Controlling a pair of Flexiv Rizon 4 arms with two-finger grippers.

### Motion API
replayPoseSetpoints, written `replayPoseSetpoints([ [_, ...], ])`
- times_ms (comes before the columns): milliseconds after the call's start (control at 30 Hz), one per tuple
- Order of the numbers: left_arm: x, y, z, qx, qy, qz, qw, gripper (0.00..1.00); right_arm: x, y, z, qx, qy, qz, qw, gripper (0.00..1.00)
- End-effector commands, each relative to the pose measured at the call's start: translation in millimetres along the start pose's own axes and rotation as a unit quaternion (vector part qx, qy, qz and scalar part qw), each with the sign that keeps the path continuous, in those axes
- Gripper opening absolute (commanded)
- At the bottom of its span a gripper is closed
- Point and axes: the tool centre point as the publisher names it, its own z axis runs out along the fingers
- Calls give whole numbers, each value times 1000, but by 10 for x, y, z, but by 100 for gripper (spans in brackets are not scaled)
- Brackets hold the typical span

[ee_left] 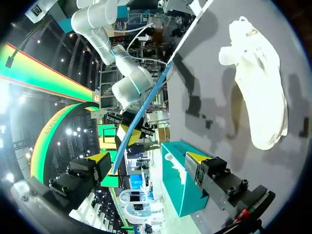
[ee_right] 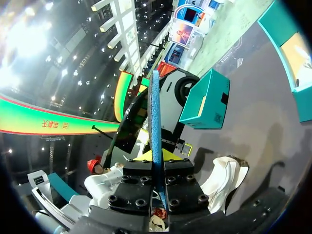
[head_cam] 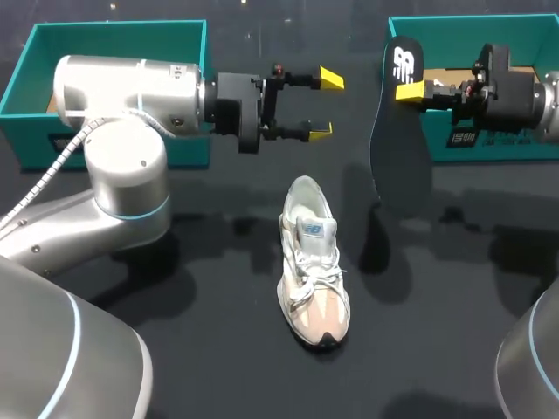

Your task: Take the shoe out of the shoebox, open the shoe tongue, remove and reinsert the insole, then place the shoe into the shoebox

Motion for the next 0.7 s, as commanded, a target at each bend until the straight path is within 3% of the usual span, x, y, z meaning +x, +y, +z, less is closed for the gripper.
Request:
replayPoseSetpoints([
  [33,47,-39,174,9,-21,2,1000,100,-111,76,93,10,-2,37,999,0],
  [167,31,-46,299,27,-22,8,999,100,-273,104,112,10,-7,116,993,0],
  [533,54,-57,348,25,-20,9,999,100,-273,104,112,10,-7,116,993,0],
  [700,100,-56,425,16,-22,1,1000,100,-388,196,291,16,-4,173,985,0],
])
